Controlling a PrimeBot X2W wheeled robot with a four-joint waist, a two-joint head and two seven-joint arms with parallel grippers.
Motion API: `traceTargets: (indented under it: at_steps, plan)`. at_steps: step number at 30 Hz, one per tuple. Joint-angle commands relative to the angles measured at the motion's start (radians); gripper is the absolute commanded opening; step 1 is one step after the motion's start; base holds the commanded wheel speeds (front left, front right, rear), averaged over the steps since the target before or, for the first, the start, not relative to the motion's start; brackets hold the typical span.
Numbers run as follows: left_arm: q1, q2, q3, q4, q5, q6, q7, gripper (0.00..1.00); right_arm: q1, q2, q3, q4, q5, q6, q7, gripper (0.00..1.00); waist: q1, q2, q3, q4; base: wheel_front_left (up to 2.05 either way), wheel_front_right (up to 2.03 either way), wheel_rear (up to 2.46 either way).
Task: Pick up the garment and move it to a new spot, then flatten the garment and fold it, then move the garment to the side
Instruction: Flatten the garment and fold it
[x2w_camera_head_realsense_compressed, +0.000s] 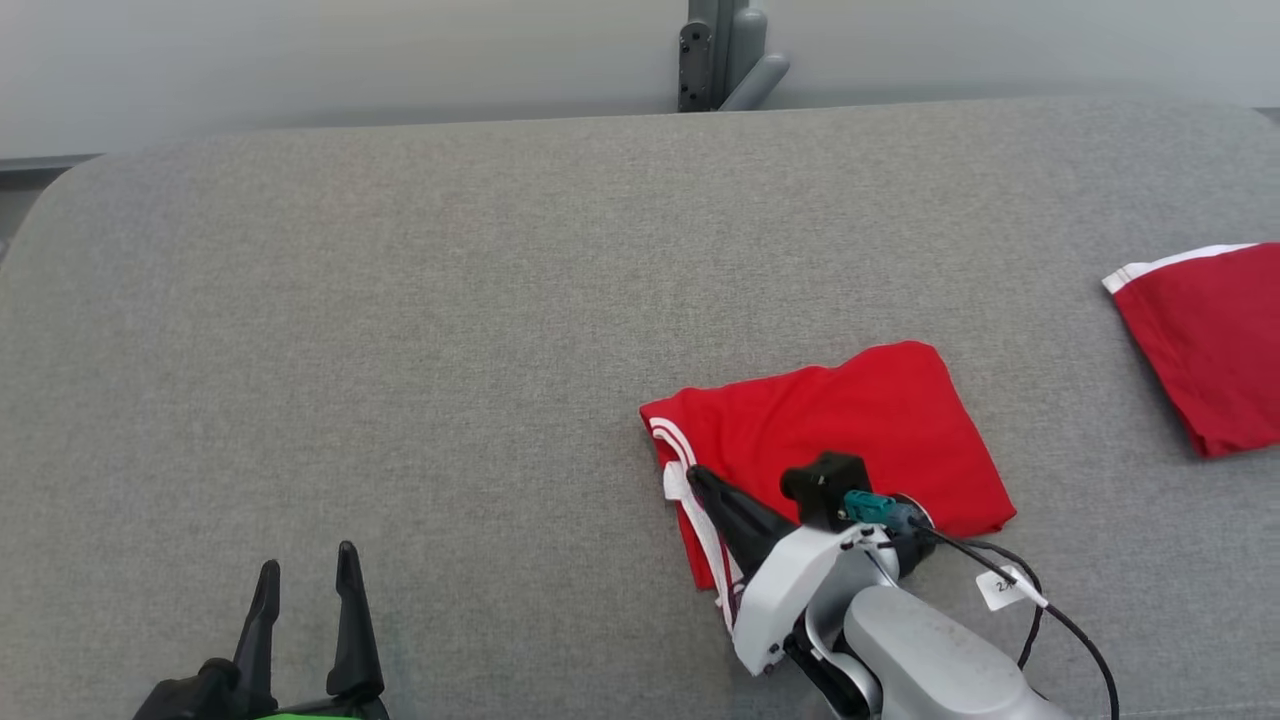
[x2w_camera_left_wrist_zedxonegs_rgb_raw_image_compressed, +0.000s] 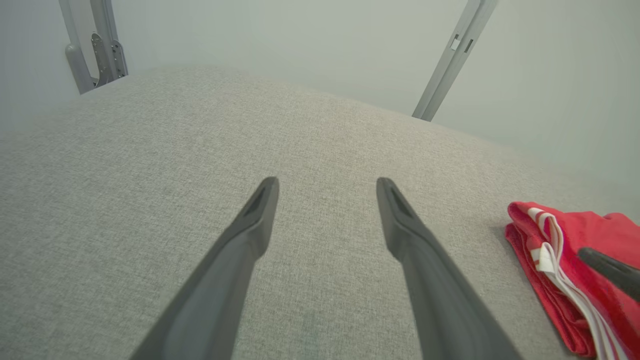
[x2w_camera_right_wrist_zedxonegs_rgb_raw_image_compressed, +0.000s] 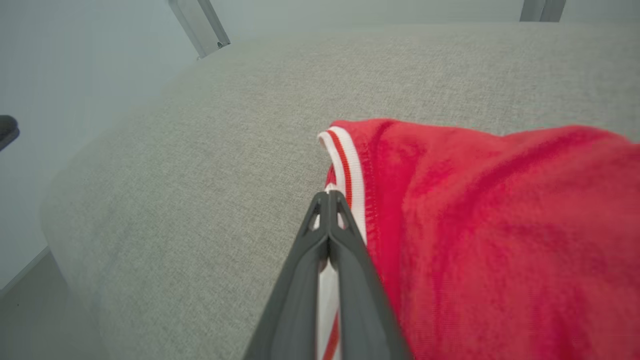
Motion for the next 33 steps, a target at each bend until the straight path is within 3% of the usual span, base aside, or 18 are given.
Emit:
traceTargets:
  at_steps: [1, 5, 8, 10, 12, 20, 33]
  plan:
    - [0.018, 0.001, 0.012, -0.011, -0.005, 0.006, -0.004, 1.0, 0.016, -0.002, -0.026, -0.033, -0.008, 0.0, -0.008, 0.0, 0.0, 0.0048, -0.03, -0.036, 0.0, 0.0, 0.0]
    - [0.027, 0.002, 0.041, -0.032, 0.004, 0.002, -0.004, 1.0, 0.068, -0.03, -0.127, -0.133, -0.078, 0.0, -0.008, 0.0, 0.0, 0.0048, -0.05, -0.073, 0.0, 0.0, 0.0]
    - [0.032, 0.001, 0.053, -0.038, 0.009, -0.004, -0.004, 1.0, 0.115, -0.047, -0.2, -0.194, -0.122, 0.0, -0.008, 0.07, 0.0, 0.0048, -0.062, -0.087, 0.0, 0.0, 0.0]
    - [0.039, 0.001, 0.064, -0.036, 0.021, -0.01, -0.004, 1.0, 0.168, -0.058, -0.272, -0.249, -0.165, 0.0, -0.008, 0.39, 0.0, 0.0048, -0.076, -0.103, 0.0, 0.0, 0.0]
    - [0.049, 0.001, 0.071, -0.026, 0.043, -0.02, -0.004, 1.0, 0.219, -0.074, -0.349, -0.302, -0.209, 0.0, -0.008, 1.0, 0.0, 0.0048, -0.091, -0.117, 0.0, 0.0, 0.0]
    - [0.051, 0.002, 0.119, 0.032, 0.109, -0.061, -0.003, 1.0, 0.382, -0.118, -0.552, -0.456, -0.323, 0.0, -0.008, 1.0, 0.0, 0.0048, -0.114, -0.133, 0.0, 0.0, 0.0]
    - [0.062, 0.002, 0.171, 0.079, 0.125, -0.086, -0.004, 1.0, 0.479, -0.098, -0.622, -0.441, -0.348, 0.0, -0.008, 1.0, 0.0, 0.0048, -0.129, -0.093, 0.0, 0.0, 0.0]
